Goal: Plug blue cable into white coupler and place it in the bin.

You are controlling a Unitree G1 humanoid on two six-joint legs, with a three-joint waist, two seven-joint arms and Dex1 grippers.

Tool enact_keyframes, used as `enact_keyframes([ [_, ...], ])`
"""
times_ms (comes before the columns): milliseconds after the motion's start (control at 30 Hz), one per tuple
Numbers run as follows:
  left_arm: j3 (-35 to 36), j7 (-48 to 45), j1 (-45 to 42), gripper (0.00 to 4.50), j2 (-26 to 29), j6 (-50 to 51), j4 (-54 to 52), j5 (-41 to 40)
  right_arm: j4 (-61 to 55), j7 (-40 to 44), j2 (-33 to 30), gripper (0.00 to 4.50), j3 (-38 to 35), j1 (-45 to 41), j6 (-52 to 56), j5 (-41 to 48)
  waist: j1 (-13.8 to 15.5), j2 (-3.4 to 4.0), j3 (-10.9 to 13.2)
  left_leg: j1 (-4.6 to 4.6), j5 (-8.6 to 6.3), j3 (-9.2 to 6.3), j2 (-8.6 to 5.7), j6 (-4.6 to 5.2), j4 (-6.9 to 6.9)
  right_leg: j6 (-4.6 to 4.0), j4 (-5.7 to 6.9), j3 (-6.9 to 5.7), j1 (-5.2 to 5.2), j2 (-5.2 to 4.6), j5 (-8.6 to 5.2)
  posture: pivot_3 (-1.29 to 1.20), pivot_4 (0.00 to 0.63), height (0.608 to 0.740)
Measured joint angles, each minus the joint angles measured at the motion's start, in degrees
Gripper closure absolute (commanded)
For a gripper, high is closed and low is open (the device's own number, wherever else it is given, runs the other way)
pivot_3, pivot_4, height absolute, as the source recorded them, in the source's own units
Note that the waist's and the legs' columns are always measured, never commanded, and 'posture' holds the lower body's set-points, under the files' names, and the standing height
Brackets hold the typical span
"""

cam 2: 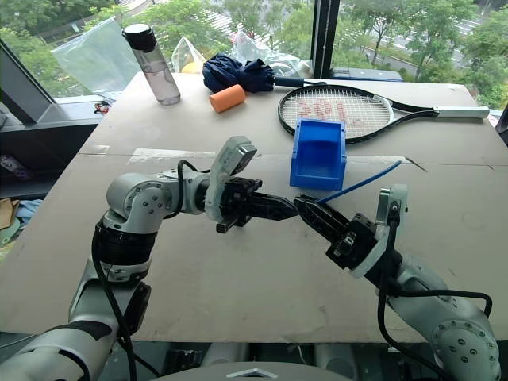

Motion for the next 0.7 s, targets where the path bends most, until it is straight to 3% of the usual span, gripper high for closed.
enact_keyframes([
  [67,0.39,1.01,1.05,4.50,0.13,-1.06,-1.55,-0.55,0.32,-0.20,-0.77,4.38,0.23,-0.21,-0.47,1.29,-0.03,0.00,0.00,0.00,0.00,-0.02,0.00,0.00,0.00,0.00,0.00,0.03,0.00,0.00,0.00,0.00,0.150,0.740],
  [100,0.51,1.49,1.56,3.76,0.41,-1.60,-2.06,-0.78,0.35,-0.37,-0.96,4.50,0.53,-0.23,-0.62,1.82,-0.09,0.00,0.00,0.00,0.00,-0.03,0.00,0.00,0.00,0.00,0.00,0.03,0.00,0.00,0.00,0.00,0.150,0.740],
  [133,0.61,1.72,1.88,3.55,0.44,-1.79,-2.39,-0.85,0.35,-0.41,-1.06,4.50,0.61,-0.22,-0.63,1.97,-0.11,0.00,0.00,0.00,0.00,-0.03,0.00,0.00,0.00,0.00,0.00,0.03,0.00,0.00,0.00,0.00,0.150,0.740],
  [300,3.66,6.01,7.35,1.39,5.69,-6.94,-5.00,1.83,0.22,-0.71,-1.77,4.50,1.18,0.24,-1.72,3.30,-0.47,0.04,-0.01,0.11,0.00,-0.10,0.03,0.00,-0.11,0.00,0.01,0.10,0.00,0.04,0.00,0.00,0.150,0.740],
  [433,4.66,8.63,20.78,1.39,15.08,-29.16,-3.67,18.23,0.28,0.08,-2.80,4.50,1.72,1.62,-2.03,2.62,-0.32,0.11,0.00,0.14,0.00,-0.12,0.08,0.00,-0.27,-0.10,-0.02,0.13,-0.06,0.09,-0.04,0.00,0.150,0.740],
  [567,5.28,13.22,30.07,1.39,14.73,-43.48,-2.64,26.96,0.59,1.12,-2.23,4.50,3.60,0.67,-2.51,0.21,0.85,0.07,-0.02,0.07,0.00,-0.07,0.08,-0.01,-0.20,-0.10,-0.06,0.08,-0.03,-0.22,-0.04,0.00,0.150,0.740],
  [700,3.03,15.95,32.09,1.39,12.09,-48.31,-2.28,30.99,2.28,1.97,-1.80,4.50,5.55,-0.45,-2.63,-2.25,1.61,0.04,-0.01,-0.03,0.00,0.03,-0.03,-0.01,0.02,-0.10,-0.06,0.08,-0.01,-0.45,-0.04,0.00,0.150,0.740],
])
